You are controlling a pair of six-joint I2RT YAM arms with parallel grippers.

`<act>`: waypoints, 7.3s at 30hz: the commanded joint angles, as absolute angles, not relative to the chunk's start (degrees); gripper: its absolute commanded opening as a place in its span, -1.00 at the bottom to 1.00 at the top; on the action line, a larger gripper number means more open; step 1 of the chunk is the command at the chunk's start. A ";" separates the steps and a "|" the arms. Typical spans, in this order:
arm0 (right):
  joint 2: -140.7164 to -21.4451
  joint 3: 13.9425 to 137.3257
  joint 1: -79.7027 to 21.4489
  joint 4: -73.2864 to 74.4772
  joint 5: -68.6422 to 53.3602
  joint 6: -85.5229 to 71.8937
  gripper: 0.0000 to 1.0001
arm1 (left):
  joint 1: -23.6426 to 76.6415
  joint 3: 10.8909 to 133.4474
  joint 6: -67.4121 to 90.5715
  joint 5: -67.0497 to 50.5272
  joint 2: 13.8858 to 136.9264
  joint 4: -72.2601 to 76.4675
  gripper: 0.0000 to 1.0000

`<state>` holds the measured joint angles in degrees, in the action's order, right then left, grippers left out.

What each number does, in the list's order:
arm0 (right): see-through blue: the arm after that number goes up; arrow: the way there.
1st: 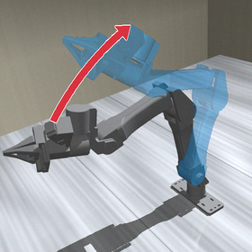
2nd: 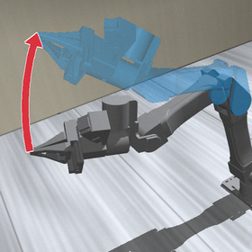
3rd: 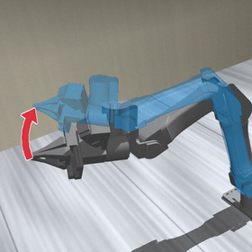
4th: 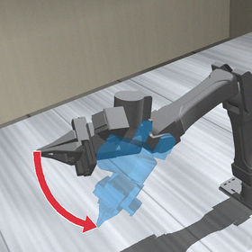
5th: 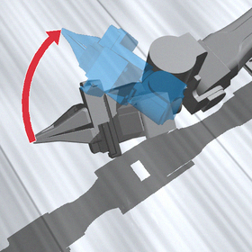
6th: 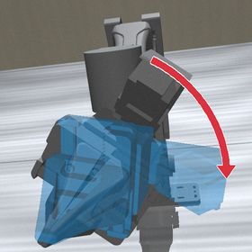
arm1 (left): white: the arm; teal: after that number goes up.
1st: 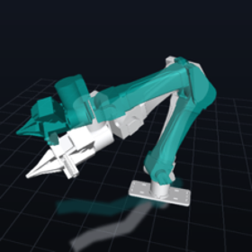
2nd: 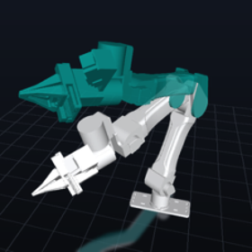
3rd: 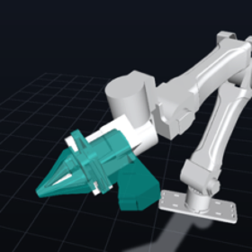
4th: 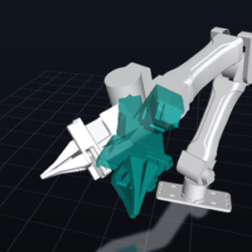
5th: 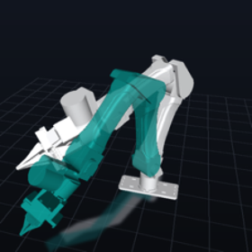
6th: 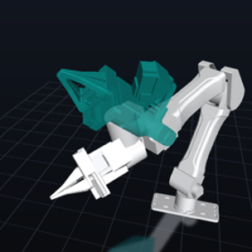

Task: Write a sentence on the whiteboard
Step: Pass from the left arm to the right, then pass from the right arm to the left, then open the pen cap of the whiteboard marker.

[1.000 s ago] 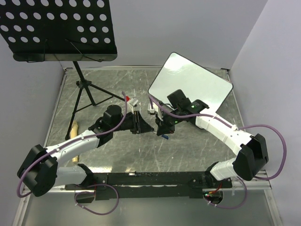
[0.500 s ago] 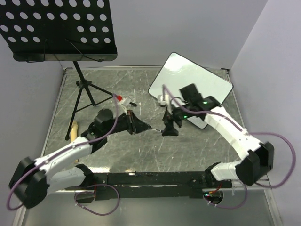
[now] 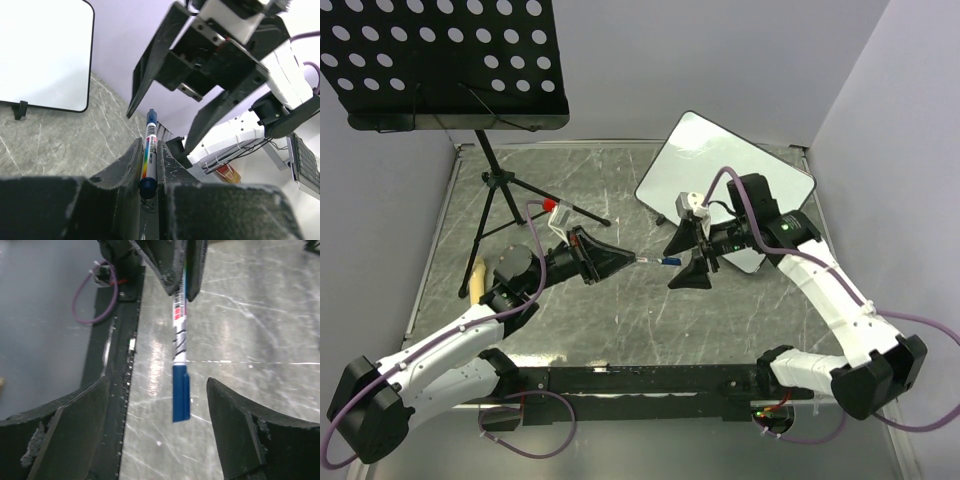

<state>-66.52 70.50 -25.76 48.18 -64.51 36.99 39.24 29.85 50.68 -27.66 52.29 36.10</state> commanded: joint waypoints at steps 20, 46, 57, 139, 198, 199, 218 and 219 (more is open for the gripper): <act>-76.81 79.19 -30.06 49.83 -71.28 31.46 0.01 | 39.64 31.91 48.34 -31.02 51.33 40.96 -0.98; -79.71 83.32 -33.57 55.72 -69.43 36.56 -1.00 | 39.55 32.17 48.16 -35.95 52.65 37.09 0.27; -82.00 84.11 -34.37 54.67 -67.59 35.42 -1.00 | 39.55 31.91 50.27 -36.83 54.40 41.22 0.08; -76.11 84.91 -26.89 57.49 -72.25 38.15 0.99 | 39.55 26.72 32.78 -28.74 40.43 37.44 -0.98; -83.93 91.67 -31.38 60.73 -70.31 37.70 -1.00 | 39.11 23.99 36.21 -25.05 36.38 40.34 -0.98; -83.94 91.76 -31.55 60.65 -70.23 37.62 -1.00 | 39.11 24.17 36.38 -25.57 36.73 40.43 -0.99; -88.42 94.05 -35.68 61.96 -70.40 37.53 -1.00 | 39.11 24.88 40.25 -29.45 46.32 48.96 -0.98; -88.42 93.69 -35.60 61.70 -70.05 37.53 -1.00 | 39.11 24.79 40.08 -28.57 45.80 48.69 -0.98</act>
